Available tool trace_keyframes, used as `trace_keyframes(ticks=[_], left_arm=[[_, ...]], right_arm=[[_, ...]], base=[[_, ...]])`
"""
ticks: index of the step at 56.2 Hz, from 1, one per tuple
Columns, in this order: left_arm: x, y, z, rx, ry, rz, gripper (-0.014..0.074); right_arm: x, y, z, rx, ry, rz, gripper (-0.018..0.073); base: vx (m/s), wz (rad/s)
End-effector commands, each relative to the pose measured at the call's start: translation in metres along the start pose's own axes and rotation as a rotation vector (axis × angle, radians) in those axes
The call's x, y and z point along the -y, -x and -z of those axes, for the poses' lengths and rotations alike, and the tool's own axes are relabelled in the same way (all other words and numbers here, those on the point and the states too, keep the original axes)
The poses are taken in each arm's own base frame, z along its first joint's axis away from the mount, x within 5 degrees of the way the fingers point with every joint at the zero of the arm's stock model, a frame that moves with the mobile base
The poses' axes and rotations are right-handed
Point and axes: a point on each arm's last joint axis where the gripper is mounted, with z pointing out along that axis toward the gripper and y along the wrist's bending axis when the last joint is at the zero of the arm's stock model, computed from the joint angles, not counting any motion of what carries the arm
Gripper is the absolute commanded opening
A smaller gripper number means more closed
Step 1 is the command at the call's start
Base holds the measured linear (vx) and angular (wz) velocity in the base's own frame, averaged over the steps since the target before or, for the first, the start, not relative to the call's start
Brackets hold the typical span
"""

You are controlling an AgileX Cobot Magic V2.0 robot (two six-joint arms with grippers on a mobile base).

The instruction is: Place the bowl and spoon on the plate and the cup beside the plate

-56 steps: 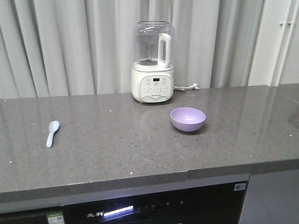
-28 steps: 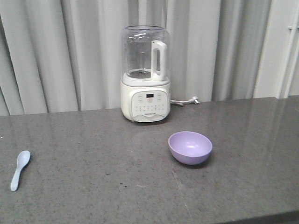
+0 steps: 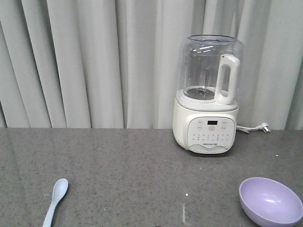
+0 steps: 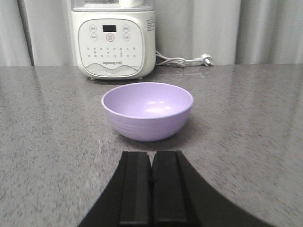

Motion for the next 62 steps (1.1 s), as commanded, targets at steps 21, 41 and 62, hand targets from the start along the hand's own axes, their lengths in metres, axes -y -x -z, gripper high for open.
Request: trace_keyframes(ticks=[21, 41, 62], left_arm=[[0.0, 0.017, 0.002, 0.112, 0.003, 0.019, -0.0003], [0.0, 0.017, 0.002, 0.112, 0.003, 0.019, -0.0003], [-0.001, 0.036, 0.006, 0.305, 0.008, 0.02, -0.0003]], right_arm=[[0.0, 0.006, 0.0, 0.078, 0.001, 0.008, -0.0008], [0.0, 0.006, 0.0, 0.079, 0.001, 0.008, -0.0008], [-0.002, 0.038, 0.008, 0.361, 0.024, 0.001, -0.0008]], base=[[0.1, 0.07], [0.0, 0.0], [0.0, 0.0]])
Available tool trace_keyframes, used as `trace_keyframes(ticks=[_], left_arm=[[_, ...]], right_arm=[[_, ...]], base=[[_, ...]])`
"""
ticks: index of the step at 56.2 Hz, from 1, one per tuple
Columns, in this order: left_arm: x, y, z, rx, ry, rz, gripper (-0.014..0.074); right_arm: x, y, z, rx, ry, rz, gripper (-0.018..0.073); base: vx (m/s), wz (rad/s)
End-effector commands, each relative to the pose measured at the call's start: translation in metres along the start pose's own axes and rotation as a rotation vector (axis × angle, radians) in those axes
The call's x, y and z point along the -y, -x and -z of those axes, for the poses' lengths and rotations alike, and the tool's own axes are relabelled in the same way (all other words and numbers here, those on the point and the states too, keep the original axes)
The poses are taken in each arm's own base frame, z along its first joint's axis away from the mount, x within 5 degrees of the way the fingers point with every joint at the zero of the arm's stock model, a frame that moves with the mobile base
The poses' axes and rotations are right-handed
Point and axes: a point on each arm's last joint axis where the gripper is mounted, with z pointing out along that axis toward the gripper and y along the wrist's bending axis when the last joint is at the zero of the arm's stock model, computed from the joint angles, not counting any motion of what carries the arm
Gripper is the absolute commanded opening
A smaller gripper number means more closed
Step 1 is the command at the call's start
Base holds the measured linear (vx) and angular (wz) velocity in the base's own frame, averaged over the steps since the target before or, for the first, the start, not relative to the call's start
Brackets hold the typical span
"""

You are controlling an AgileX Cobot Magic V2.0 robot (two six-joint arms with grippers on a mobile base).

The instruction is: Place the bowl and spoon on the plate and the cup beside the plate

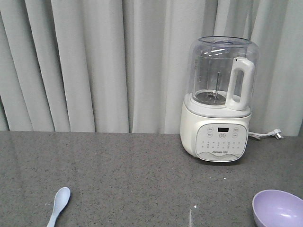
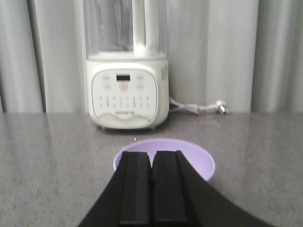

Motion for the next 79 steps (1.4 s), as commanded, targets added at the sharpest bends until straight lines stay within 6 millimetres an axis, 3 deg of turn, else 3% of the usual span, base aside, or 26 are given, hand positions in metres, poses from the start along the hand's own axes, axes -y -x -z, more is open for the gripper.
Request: trace_keyframes(ticks=[1, 5, 9, 15, 17, 21, 25, 30, 36, 43, 50, 57, 67, 72, 79], left_arm=[[-0.001, 0.034, 0.005, 0.274, 0.008, 0.02, -0.0003], [-0.002, 0.052, 0.01, 0.412, 0.006, 0.049, -0.0003], [-0.002, 0.083, 0.015, 0.477, -0.008, 0.102, -0.0003], [-0.002, 0.134, 0.01, 0.419, -0.014, 0.119, -0.0003], [-0.003, 0.157, 0.002, 0.38, -0.01, 0.098, -0.0003], [-0.003, 0.185, -0.022, 0.281, -0.001, 0.046, -0.0003], [-0.003, 0.201, -0.054, 0.182, 0.006, -0.01, -0.0003], [-0.003, 0.211, -0.088, 0.125, 0.005, -0.015, -0.0003], [-0.003, 0.203, -0.121, 0.06, 0.001, -0.014, -0.0002], [0.001, 0.193, -0.135, 0.013, -0.02, -0.011, 0.0021], [0.002, 0.189, -0.141, -0.009, -0.026, -0.008, 0.0113], [0.002, 0.188, -0.142, -0.017, -0.027, -0.008, 0.0294], [0.002, 0.187, -0.143, -0.016, -0.027, -0.004, 0.0566], [0.002, 0.185, -0.145, -0.022, -0.025, 0.089, 0.0621], [0.003, 0.181, -0.151, -0.051, -0.029, 0.126, 0.0607]], right_arm=[[-0.001, 0.029, 0.003, 0.193, 0.009, 0.006, -0.0008], [-0.002, 0.052, 0.006, 0.244, 0.007, 0.033, -0.0008], [-0.002, 0.09, 0.011, 0.289, -0.004, 0.083, -0.0008], [-0.002, 0.147, 0.006, 0.292, -0.018, 0.121, -0.0008], [-0.002, 0.164, -0.003, 0.265, -0.019, 0.124, -0.0008], [-0.003, 0.189, -0.018, 0.256, -0.02, 0.125, -0.0008], [-0.003, 0.203, -0.04, 0.24, -0.016, 0.125, -0.0008], [-0.003, 0.202, -0.068, 0.188, -0.011, 0.119, -0.0008], [-0.003, 0.187, -0.092, 0.081, -0.008, 0.105, -0.0008], [-0.002, 0.179, -0.103, 0.03, -0.006, 0.105, 0.0001], [-0.002, 0.179, -0.103, 0.03, -0.006, 0.105, 0.006], [-0.002, 0.179, -0.103, 0.024, -0.007, 0.105, 0.0202], [-0.002, 0.18, -0.103, 0.034, -0.006, 0.105, 0.053], [-0.002, 0.18, -0.103, 0.037, -0.006, 0.105, 0.0639], [-0.002, 0.18, -0.103, 0.037, -0.006, 0.105, 0.0672]], base=[[0.0, 0.0], [0.0, 0.0], [0.0, 0.0], [0.0, -0.01], [0.0, 0.0], [0.0, 0.0], [0.0, 0.0], [0.0, 0.0], [0.0, 0.0], [0.0, 0.0], [0.0, 0.0], [0.0, 0.0], [0.0, 0.0], [0.0, 0.0], [0.0, 0.0]])
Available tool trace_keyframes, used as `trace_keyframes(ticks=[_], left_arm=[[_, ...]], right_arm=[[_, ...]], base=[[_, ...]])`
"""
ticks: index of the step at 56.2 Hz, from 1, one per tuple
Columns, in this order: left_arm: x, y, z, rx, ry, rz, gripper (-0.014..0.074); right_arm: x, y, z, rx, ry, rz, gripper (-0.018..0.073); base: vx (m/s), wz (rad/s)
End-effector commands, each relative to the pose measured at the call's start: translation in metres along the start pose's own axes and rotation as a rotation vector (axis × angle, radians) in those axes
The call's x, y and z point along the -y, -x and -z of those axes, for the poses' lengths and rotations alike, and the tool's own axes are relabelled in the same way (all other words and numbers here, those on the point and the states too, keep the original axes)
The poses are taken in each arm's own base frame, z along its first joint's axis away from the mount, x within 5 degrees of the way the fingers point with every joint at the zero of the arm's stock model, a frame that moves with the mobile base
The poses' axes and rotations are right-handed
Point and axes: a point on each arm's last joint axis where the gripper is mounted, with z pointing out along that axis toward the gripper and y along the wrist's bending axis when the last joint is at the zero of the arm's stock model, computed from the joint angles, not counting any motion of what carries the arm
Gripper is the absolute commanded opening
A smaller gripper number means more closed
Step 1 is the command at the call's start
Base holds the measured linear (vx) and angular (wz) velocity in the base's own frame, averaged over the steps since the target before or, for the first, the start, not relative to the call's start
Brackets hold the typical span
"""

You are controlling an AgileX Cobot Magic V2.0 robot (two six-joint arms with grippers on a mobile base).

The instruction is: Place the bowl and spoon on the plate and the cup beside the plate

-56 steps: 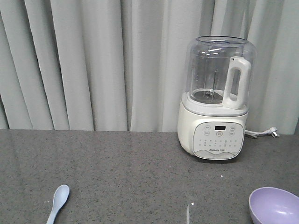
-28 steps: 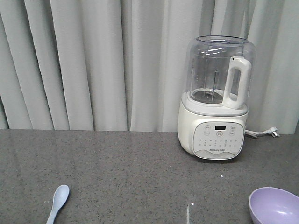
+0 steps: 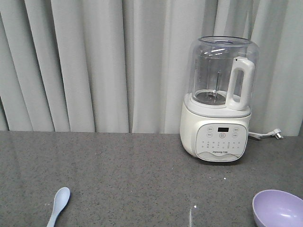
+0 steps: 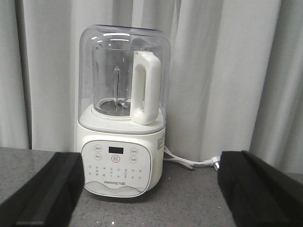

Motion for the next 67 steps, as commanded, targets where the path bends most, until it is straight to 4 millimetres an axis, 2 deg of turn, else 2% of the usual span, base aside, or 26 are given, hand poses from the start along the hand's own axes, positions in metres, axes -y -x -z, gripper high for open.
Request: trace_keyframes(ticks=[1, 7, 17, 21, 28, 36, 48, 49, 57, 67], left_arm=[[0.004, 0.02, -0.001, 0.095, -0.019, 0.027, 0.0601], [0.012, 0.024, -0.018, -0.069, -0.048, -0.004, 0.0566], [0.024, 0.026, -0.066, -0.331, -0.078, -0.033, 0.0551], [0.027, 0.012, -0.086, -0.462, -0.083, -0.048, 0.0551], [0.029, -0.028, -0.121, -0.674, -0.078, -0.055, 0.0551], [0.028, -0.069, -0.149, -0.819, -0.066, -0.044, 0.0551], [0.027, -0.102, -0.166, -0.947, -0.044, -0.02, 0.0551], [0.027, -0.11, -0.17, -0.975, -0.041, -0.019, 0.0551], [0.027, -0.118, -0.174, -1.022, -0.037, -0.02, 0.0551], [0.028, -0.118, -0.181, -1.054, -0.034, -0.015, 0.0521]], right_arm=[[0.002, 0.02, 0.003, 0.127, -0.008, 0.017, 0.0669], [0.002, 0.02, 0.003, 0.127, -0.008, 0.017, 0.065], [0.002, 0.02, 0.003, 0.127, -0.008, 0.017, 0.0599], [0.002, 0.02, 0.003, 0.127, -0.008, 0.017, 0.0581], [0.002, 0.02, 0.003, 0.125, -0.008, 0.017, 0.0571], [0.002, 0.02, 0.003, 0.119, -0.008, 0.017, 0.0571], [0.001, 0.018, -0.001, 0.107, -0.007, 0.017, 0.0571], [0.001, 0.016, -0.005, 0.093, -0.006, 0.017, 0.0571], [0.001, 0.015, -0.006, 0.083, -0.006, 0.017, 0.0571], [0.001, 0.015, -0.005, 0.089, -0.006, 0.022, 0.0571]], base=[[0.0, 0.0], [0.0, 0.0], [0.0, 0.0], [0.0, 0.0], [0.0, 0.0], [0.0, 0.0], [0.0, 0.0], [0.0, 0.0], [0.0, 0.0], [0.0, 0.0]])
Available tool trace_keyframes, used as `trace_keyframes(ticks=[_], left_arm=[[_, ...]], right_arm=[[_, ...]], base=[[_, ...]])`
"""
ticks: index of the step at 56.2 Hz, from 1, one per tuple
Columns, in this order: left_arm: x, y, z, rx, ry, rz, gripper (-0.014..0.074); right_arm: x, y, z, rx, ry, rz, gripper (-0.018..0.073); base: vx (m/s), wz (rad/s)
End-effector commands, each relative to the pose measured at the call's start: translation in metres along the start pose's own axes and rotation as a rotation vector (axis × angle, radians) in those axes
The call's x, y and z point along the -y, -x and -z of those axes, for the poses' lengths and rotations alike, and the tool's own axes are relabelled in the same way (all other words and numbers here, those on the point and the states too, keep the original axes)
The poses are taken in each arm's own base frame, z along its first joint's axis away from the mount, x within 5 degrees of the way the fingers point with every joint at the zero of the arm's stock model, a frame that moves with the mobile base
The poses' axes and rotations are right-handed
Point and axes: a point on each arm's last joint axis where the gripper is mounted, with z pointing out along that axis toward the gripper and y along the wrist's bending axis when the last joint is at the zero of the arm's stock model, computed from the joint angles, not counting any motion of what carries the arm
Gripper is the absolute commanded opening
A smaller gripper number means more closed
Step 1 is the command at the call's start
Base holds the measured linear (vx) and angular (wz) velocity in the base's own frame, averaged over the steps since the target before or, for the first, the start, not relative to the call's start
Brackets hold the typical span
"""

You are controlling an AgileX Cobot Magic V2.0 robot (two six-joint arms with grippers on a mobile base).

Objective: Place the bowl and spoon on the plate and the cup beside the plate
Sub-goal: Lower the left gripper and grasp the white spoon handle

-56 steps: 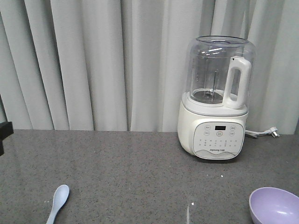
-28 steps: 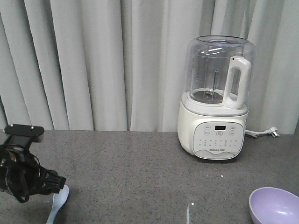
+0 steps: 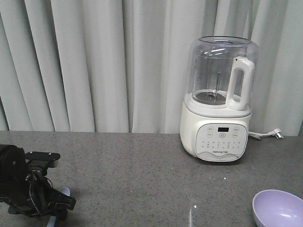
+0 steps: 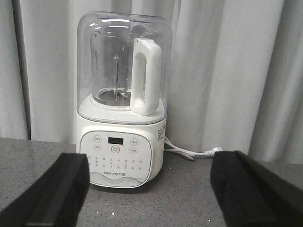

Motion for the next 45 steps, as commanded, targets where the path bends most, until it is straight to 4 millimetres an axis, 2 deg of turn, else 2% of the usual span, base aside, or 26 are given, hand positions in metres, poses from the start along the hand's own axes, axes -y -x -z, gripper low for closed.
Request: trace_keyframes(ticks=[1, 15, 20, 24, 33, 39, 45], left_arm=[[0.006, 0.012, 0.021, 0.087, -0.018, 0.008, 0.0514], [0.013, 0.009, 0.004, 0.016, -0.018, -0.013, 0.0459], [0.019, 0.008, 0.0, 0.004, -0.018, -0.037, 0.0402], [0.023, 0.007, -0.001, 0.0, -0.016, -0.055, 0.0309], [0.023, 0.005, 0.001, -0.021, -0.004, -0.072, -0.0003], [0.024, 0.005, 0.006, -0.039, -0.004, -0.072, -0.0008], [0.025, 0.008, 0.023, -0.004, -0.009, -0.08, -0.0008]], right_arm=[[0.002, 0.02, 0.002, 0.124, -0.009, 0.023, 0.0571], [0.002, 0.02, 0.002, 0.13, -0.009, 0.025, 0.0571], [0.002, 0.02, 0.002, 0.13, -0.009, 0.028, 0.0571], [0.002, 0.02, 0.002, 0.13, -0.009, 0.028, 0.0571], [0.002, 0.02, 0.002, 0.13, -0.009, 0.028, 0.0571], [0.002, 0.02, 0.002, 0.131, -0.009, 0.027, 0.0571], [0.002, 0.019, 0.003, 0.11, -0.009, 0.026, 0.0571]], base=[[0.0, 0.0], [0.0, 0.0], [0.0, 0.0], [0.0, 0.0], [0.0, 0.0], [0.0, 0.0], [0.0, 0.0]])
